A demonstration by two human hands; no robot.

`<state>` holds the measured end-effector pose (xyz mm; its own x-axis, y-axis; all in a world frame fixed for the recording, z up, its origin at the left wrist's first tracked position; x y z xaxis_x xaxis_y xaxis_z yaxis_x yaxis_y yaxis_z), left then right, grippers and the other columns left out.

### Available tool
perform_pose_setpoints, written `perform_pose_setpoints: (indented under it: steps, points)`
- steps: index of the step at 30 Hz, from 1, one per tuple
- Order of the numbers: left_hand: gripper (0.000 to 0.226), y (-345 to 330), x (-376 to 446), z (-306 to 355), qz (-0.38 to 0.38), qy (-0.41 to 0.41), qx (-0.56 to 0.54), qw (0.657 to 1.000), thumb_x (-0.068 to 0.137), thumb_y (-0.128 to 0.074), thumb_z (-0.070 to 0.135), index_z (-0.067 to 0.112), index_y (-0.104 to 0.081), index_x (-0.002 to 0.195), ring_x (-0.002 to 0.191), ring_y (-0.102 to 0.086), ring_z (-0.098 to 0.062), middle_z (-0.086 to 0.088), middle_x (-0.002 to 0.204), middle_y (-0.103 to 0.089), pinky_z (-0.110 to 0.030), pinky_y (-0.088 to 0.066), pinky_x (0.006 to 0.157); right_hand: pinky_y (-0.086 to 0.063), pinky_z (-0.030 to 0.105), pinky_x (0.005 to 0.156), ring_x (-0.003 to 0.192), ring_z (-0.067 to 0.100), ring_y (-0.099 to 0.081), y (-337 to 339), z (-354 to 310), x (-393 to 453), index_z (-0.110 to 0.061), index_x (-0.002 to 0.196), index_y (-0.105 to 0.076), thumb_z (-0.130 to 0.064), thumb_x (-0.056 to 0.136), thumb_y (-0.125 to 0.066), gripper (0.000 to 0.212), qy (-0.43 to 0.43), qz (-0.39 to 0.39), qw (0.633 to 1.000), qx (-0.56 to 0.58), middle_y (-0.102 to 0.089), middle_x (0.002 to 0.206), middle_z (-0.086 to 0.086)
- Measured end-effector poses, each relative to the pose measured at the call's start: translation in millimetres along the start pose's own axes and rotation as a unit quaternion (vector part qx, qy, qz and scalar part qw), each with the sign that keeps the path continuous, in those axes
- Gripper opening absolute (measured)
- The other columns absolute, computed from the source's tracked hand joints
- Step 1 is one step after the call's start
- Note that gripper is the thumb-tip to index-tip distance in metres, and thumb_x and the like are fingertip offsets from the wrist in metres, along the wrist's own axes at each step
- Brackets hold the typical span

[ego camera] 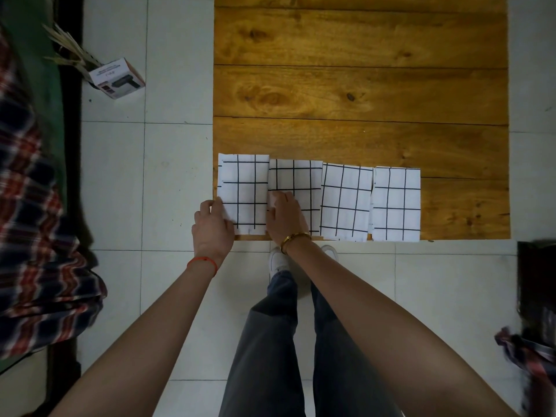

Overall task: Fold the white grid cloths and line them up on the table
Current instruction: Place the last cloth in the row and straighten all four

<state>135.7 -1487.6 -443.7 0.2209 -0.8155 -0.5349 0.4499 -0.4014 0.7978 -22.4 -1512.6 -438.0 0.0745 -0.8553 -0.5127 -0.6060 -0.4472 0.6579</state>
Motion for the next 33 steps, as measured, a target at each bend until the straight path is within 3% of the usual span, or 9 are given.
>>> perform_pose_setpoints:
  steps: [6, 11, 16, 26, 33]
  points:
    - [0.054, 0, -3, -2, -0.009, -0.012, 0.018, 1.000, 0.093, -0.049, 0.012, 0.007, -0.035, 0.145, 0.122, -0.041, -0.035, -0.012, 0.147, -0.034, -0.048, -0.043, 0.096, -0.044, 0.038, 0.098, 0.115, 0.027, -0.046, -5, 6, -3, -0.007, 0.136, -0.039, -0.014, 0.095, -0.040, 0.042, 0.039, -0.090, 0.994, -0.043, -0.043, 0.129, 0.013]
    - [0.061, 1, -11, 6, 0.001, -0.062, 0.104, 0.993, 0.091, -0.053, 0.012, 0.010, -0.030, 0.147, 0.127, -0.038, -0.032, -0.011, 0.147, -0.034, -0.045, -0.038, 0.100, -0.045, 0.036, 0.097, 0.116, 0.024, -0.044, 8, 10, -9, -0.008, 0.129, -0.044, -0.016, 0.093, -0.043, 0.036, 0.049, 0.016, 0.995, -0.087, -0.046, 0.127, 0.010]
    - [0.066, -12, -27, 39, 0.017, -0.143, 0.157, 0.977, 0.091, -0.053, 0.012, 0.014, -0.024, 0.150, 0.136, -0.031, -0.026, -0.006, 0.151, -0.030, -0.039, -0.033, 0.110, -0.043, 0.037, 0.097, 0.118, 0.028, -0.044, 30, 47, -25, -0.008, 0.134, -0.040, -0.014, 0.088, -0.052, 0.049, -0.016, 0.144, 0.975, -0.169, -0.045, 0.129, 0.013]
    - [0.068, -42, -32, 68, -0.037, -0.134, 0.172, 0.975, 0.094, -0.050, 0.019, 0.012, -0.016, 0.152, 0.139, -0.029, -0.025, -0.005, 0.157, -0.022, -0.038, -0.029, 0.112, -0.036, 0.042, 0.105, 0.129, 0.032, -0.034, 31, 79, -35, -0.007, 0.142, -0.030, -0.019, 0.090, -0.051, 0.057, -0.002, 0.049, 0.980, -0.195, -0.035, 0.140, 0.014]
    - [0.071, -37, -40, 87, -0.019, -0.167, 0.186, 0.968, 0.091, -0.053, 0.013, 0.012, -0.018, 0.152, 0.138, -0.028, -0.025, -0.006, 0.156, -0.023, -0.040, -0.028, 0.113, -0.033, 0.043, 0.109, 0.133, 0.031, -0.031, 51, 100, -40, -0.007, 0.143, -0.030, -0.019, 0.092, -0.045, 0.054, -0.033, 0.093, 0.982, -0.162, -0.035, 0.142, 0.015]
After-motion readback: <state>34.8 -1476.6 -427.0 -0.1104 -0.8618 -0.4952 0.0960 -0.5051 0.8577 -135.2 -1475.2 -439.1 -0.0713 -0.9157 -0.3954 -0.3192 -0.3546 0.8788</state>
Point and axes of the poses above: each hand's wrist, its own x-axis towards the middle knuckle, its own y-axis out of the back of the hand, z = x × y, the point moved 1 cm from there along x, towards the middle knuckle
